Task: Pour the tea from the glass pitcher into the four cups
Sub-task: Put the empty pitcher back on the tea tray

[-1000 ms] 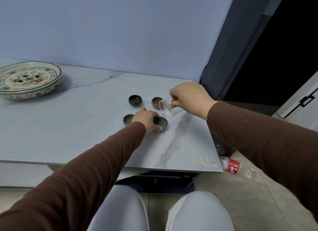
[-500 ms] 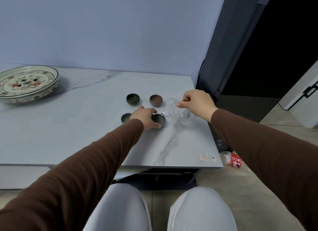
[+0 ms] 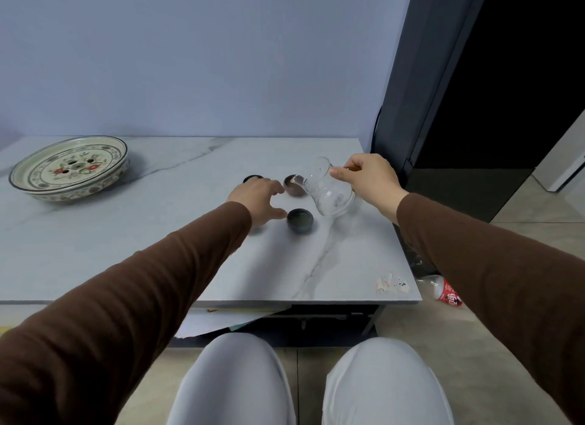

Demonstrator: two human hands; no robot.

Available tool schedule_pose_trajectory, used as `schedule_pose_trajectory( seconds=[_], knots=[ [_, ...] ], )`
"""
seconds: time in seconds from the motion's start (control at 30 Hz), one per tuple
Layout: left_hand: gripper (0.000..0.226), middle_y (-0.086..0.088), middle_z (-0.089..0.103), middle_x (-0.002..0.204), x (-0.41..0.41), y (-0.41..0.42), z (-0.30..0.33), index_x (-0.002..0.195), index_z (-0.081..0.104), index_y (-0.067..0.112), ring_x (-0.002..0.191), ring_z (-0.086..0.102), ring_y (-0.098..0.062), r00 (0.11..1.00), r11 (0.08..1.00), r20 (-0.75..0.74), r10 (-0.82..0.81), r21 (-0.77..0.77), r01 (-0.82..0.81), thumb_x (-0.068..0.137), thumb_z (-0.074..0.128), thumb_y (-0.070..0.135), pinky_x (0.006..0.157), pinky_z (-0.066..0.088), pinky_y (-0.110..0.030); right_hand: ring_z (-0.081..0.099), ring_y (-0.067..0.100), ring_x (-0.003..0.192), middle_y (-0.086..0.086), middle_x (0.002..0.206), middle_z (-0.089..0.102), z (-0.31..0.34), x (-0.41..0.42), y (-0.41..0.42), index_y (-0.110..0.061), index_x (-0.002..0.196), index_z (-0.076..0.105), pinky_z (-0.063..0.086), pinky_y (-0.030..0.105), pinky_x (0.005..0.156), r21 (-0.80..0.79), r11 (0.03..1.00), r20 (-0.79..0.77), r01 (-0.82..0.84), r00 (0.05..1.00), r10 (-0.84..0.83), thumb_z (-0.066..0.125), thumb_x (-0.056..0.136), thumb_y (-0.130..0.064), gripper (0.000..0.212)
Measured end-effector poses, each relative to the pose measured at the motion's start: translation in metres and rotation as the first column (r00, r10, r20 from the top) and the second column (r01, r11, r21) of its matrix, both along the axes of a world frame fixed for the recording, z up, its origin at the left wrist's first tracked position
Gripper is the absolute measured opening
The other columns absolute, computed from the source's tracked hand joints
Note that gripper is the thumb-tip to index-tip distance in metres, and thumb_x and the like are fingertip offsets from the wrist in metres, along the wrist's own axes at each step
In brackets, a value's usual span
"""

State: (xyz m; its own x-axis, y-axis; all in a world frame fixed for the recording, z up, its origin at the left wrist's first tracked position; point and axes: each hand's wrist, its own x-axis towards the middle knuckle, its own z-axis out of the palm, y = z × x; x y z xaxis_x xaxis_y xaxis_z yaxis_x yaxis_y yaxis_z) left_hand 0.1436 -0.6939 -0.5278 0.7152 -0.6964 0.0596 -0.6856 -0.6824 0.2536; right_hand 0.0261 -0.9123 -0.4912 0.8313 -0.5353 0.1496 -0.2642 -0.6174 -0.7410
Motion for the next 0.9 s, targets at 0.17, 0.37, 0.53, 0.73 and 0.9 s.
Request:
schedule_pose_trajectory(
  seconds=[0.17, 0.37, 0.53, 0.73, 0.9],
  knots=[
    [0.045, 0.002, 0.065, 0.120, 0.010, 0.019, 0.020, 0.121, 0.060, 0.025, 0.114, 0.052, -0.022, 0.998, 0.999, 0.037, 0.044, 0.011, -0.045, 0.081, 0.067, 0.044, 0.093, 0.044, -0.035, 0.046, 0.013, 0.060, -0.007, 0.061, 0.052, 0.001, 0.009, 0.006, -0.016, 0.067, 0.058, 0.041, 0.031, 0.062, 0.184, 0.982, 0.121, -0.033, 0.993, 0.010, 0.075, 0.077, -0.048, 0.038],
    [0.040, 0.004, 0.064, 0.117, 0.041, 0.024, 0.030, 0.116, 0.062, 0.027, 0.105, 0.057, -0.020, 0.997, 0.997, 0.013, 0.077, 0.013, -0.077, 0.081, 0.067, 0.045, 0.088, 0.049, -0.038, 0.042, 0.001, 0.047, -0.015, 0.051, 0.046, -0.004, 0.045, 0.005, -0.015, 0.070, 0.060, 0.038, 0.018, 0.054, 0.266, 0.960, 0.196, -0.082, 0.980, 0.030, 0.075, 0.079, -0.044, 0.034],
    [0.038, 0.007, 0.064, 0.120, 0.087, 0.010, 0.016, 0.119, 0.061, 0.027, 0.109, 0.055, -0.017, 0.999, 0.999, 0.035, 0.037, 0.034, -0.038, 0.084, 0.065, 0.042, 0.089, 0.046, -0.035, 0.041, -0.006, 0.043, -0.018, 0.050, 0.047, -0.024, 0.091, -0.010, -0.002, 0.077, 0.064, 0.033, 0.006, 0.043, 0.304, 0.939, 0.234, -0.160, 0.968, 0.089, 0.076, 0.082, -0.038, 0.038],
    [0.039, 0.006, 0.064, 0.118, 0.116, -0.003, 0.013, 0.120, 0.061, 0.027, 0.110, 0.054, -0.018, 0.998, 0.997, -0.042, 0.044, 0.065, -0.041, 0.083, 0.066, 0.042, 0.087, 0.045, -0.034, 0.043, -0.003, 0.049, -0.008, 0.062, 0.047, -0.026, 0.123, -0.013, -0.009, 0.075, 0.058, 0.035, 0.006, 0.048, 0.384, 0.905, 0.176, -0.182, 0.977, 0.122, 0.075, 0.083, -0.037, 0.034],
    [0.041, 0.005, 0.064, 0.118, 0.116, 0.015, 0.043, 0.119, 0.061, 0.026, 0.111, 0.053, -0.019, 0.984, 0.990, -0.154, 0.087, 0.128, -0.067, 0.083, 0.067, 0.043, 0.086, 0.044, -0.033, 0.036, 0.000, 0.048, -0.009, 0.059, 0.042, 0.010, 0.128, 0.005, -0.013, 0.074, 0.057, 0.032, 0.009, 0.046, 0.440, 0.886, 0.053, -0.148, 0.989, 0.139, 0.074, 0.084, -0.035, 0.031]
  ],
)
